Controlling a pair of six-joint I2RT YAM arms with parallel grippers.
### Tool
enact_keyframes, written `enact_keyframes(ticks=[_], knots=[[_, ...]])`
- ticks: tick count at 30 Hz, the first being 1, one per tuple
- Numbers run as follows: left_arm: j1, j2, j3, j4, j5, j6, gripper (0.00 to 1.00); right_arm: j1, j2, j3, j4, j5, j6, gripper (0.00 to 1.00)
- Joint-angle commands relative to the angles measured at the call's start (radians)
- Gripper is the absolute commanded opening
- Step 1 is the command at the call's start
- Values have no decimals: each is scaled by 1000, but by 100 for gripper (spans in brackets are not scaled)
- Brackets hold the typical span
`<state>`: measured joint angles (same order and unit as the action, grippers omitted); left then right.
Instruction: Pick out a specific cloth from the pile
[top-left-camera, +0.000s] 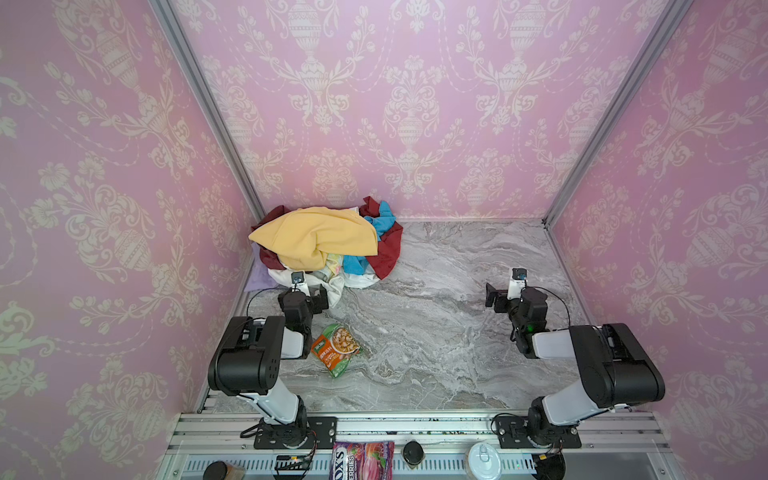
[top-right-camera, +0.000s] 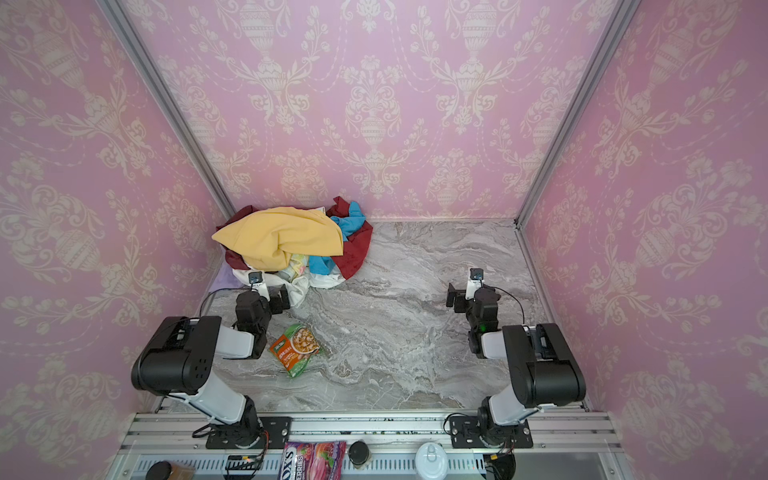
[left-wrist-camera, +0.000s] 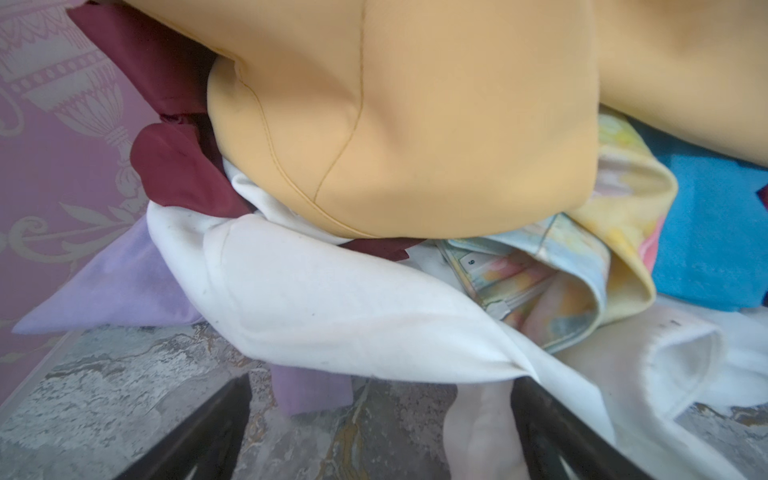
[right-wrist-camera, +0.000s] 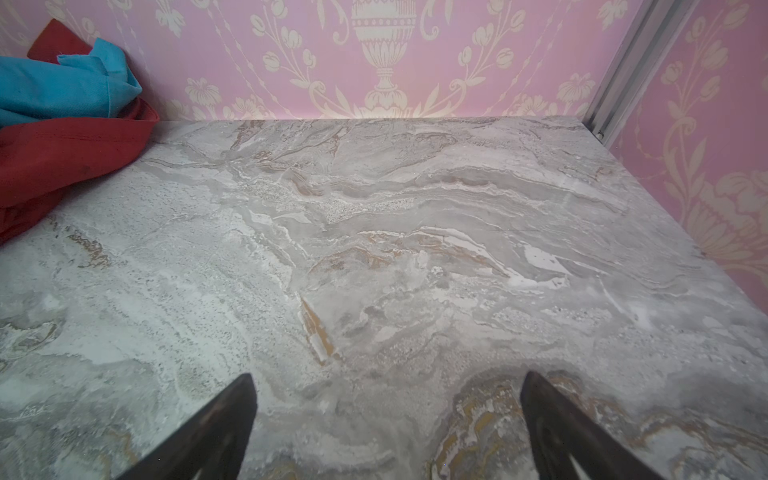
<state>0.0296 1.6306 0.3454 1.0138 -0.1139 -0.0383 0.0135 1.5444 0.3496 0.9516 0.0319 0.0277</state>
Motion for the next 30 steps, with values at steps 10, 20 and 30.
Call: enact_keyframes(ticks=[10,20,30], knots=[[-7,-6,15,-28,7,14,99,2,3,11,2,-11,15,100],[-29,-153,-7,-120,-25,21,99,45,-86,-37,17,57,-18,100],[-150,-389,105,-543,-155,-20,99,91,-298,50,-329,118,0,100]])
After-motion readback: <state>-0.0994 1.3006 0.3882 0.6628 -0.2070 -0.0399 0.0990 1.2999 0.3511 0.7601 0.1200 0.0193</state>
